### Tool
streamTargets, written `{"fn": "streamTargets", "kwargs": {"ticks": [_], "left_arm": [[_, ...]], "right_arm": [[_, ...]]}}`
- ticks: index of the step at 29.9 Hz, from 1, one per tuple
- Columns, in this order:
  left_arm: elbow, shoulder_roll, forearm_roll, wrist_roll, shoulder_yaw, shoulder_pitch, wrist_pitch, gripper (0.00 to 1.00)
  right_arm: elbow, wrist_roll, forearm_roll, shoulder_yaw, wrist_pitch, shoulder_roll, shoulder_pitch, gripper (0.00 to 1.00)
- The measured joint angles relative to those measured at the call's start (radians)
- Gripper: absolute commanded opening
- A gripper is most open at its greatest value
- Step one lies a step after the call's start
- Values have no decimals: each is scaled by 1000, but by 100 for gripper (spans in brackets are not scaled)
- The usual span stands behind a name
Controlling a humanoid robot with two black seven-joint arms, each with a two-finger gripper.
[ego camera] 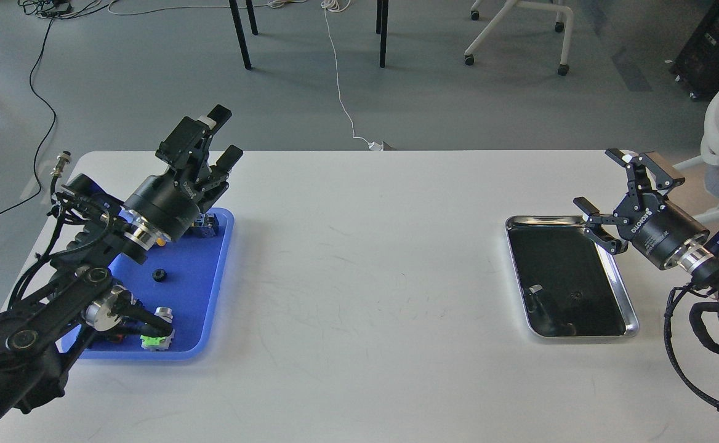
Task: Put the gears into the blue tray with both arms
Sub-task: 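Lift the left gripper and lower the right gripper into the metal tray, then grasp a second black gear in the metal tray with the right gripper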
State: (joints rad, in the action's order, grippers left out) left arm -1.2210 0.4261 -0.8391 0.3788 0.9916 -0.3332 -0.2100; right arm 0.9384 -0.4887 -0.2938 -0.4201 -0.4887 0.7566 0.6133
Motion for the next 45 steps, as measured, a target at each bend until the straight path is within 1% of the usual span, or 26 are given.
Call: {"fn": "streamTargets", "kwargs": {"ticks": [2, 5, 9, 15, 18, 21, 24, 28, 39, 43, 45], "left_arm": [[3, -12, 41, -35, 33, 14, -33, 98], [13, -18, 71, -51, 48, 22, -55, 98], [15, -20, 76, -53, 51, 23, -60, 98], [15, -20, 78, -54, 49, 21, -61, 98], [14, -17, 78, -54, 49, 21, -62, 98], [14, -17, 78, -54, 48, 20, -63, 98], [13, -18, 78, -54, 48, 20, -63, 98], [11, -21, 78, -54, 48, 20, -63, 98], [8, -21, 78, -54, 47, 20, -63, 98], [8, -21, 78, -54, 48, 20, -63, 98], [7, -20, 78, -54, 49, 20, -63, 98]], "right_arm": [[33, 0, -134, 21, 0, 33, 49, 98], [88, 0, -358, 87, 0, 83, 161, 98], [159, 0, -656, 226, 0, 124, 351, 98], [221, 0, -1108, 477, 0, 127, 609, 98], [239, 0, -1257, 588, 0, 114, 682, 98], [245, 0, -1383, 670, 0, 79, 712, 98], [243, 0, -1443, 736, 0, 63, 713, 98], [238, 0, -1461, 793, 0, 58, 686, 98], [126, 0, -1463, 824, 0, -14, 639, 95], [83, 0, -1462, 839, 2, -52, 627, 92], [76, 0, -1461, 842, 4, -61, 625, 88]]}}
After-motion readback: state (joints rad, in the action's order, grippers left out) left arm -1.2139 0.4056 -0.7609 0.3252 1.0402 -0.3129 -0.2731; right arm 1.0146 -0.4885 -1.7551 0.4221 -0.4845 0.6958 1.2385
